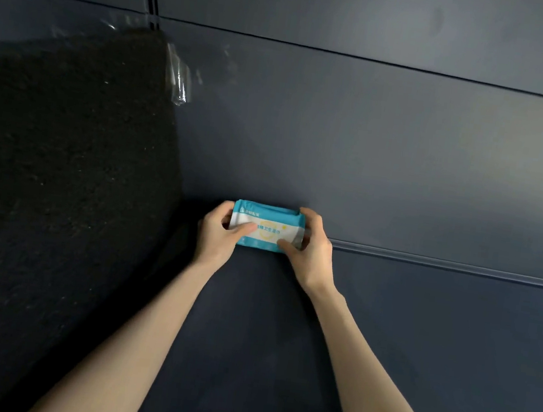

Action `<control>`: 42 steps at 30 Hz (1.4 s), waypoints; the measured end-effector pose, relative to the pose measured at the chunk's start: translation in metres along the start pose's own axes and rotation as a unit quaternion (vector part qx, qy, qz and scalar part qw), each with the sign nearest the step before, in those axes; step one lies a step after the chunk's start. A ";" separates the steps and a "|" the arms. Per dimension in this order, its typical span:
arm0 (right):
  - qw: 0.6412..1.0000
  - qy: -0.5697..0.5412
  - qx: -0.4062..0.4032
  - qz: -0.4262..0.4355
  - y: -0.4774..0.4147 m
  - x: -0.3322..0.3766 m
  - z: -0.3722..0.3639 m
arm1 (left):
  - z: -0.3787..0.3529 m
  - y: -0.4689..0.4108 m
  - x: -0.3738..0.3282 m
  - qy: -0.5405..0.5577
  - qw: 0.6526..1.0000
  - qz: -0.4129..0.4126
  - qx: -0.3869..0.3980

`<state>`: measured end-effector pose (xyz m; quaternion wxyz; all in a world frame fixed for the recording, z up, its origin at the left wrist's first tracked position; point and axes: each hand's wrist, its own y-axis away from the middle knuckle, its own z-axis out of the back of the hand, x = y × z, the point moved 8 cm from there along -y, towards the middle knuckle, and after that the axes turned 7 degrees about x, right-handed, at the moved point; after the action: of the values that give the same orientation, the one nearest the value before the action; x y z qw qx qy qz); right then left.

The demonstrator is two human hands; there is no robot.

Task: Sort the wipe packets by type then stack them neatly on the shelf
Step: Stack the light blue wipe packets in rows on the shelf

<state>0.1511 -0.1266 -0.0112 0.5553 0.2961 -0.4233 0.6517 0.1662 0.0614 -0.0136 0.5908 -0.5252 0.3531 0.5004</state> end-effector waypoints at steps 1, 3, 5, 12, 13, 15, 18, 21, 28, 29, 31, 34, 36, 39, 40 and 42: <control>1.000 0.017 0.001 0.006 -0.003 0.001 0.000 | 0.000 -0.001 0.001 -0.005 1.000 -0.006 -0.006; 0.999 0.048 -0.003 0.016 -0.008 0.004 -0.001 | 0.001 -0.004 0.004 -0.011 1.000 -0.009 -0.017; 0.997 0.067 -0.005 0.028 -0.011 0.007 -0.004 | 0.002 -0.007 0.008 -0.017 0.999 -0.009 -0.026; 0.991 0.129 -0.012 0.035 -0.015 0.007 -0.006 | 0.000 -0.014 0.021 -0.118 0.993 -0.005 -0.021; 0.991 0.127 -0.011 0.033 -0.015 0.007 -0.006 | 0.000 -0.015 0.021 -0.122 0.992 -0.002 -0.021; 0.993 0.113 -0.012 0.030 -0.014 0.007 -0.005 | 0.001 -0.015 0.023 -0.125 0.992 0.004 -0.019; 0.993 0.112 -0.014 0.026 -0.012 0.008 -0.004 | 0.001 -0.015 0.024 -0.129 0.991 0.007 -0.021; 0.990 0.143 -0.008 0.011 -0.010 0.008 -0.005 | -0.002 -0.013 0.020 -0.146 0.989 0.004 -0.023; 0.963 0.268 0.013 -0.003 -0.008 0.023 -0.001 | 0.004 0.000 0.003 -0.226 0.973 0.031 -0.042; 0.958 0.285 0.009 -0.003 -0.006 0.027 0.003 | 0.007 0.003 -0.002 -0.250 0.967 0.024 -0.044; 0.953 0.302 -0.005 -0.001 0.001 0.035 0.014 | 0.011 0.011 -0.020 -0.293 0.955 -0.008 -0.045; 0.955 0.294 -0.039 0.018 0.020 0.054 0.037 | 0.007 0.021 -0.059 -0.322 0.938 -0.124 -0.024; 0.952 0.296 -0.069 0.035 0.038 0.067 0.055 | 0.000 0.029 -0.084 -0.326 0.929 -0.173 -0.006; 0.945 0.301 -0.121 0.051 0.079 0.080 0.087 | -0.020 0.054 -0.121 -0.304 0.927 -0.217 0.030; 0.942 0.301 -0.140 0.052 0.096 0.082 0.098 | -0.030 0.066 -0.133 -0.292 0.926 -0.235 0.047; 0.935 0.302 -0.179 0.048 0.135 0.081 0.120 | -0.053 0.097 -0.151 -0.280 0.917 -0.270 0.091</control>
<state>-0.0069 -0.1973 0.0837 0.6689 -0.0396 -0.3593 0.6495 0.0407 -0.0282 0.0921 0.8235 -0.3828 0.0627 0.4140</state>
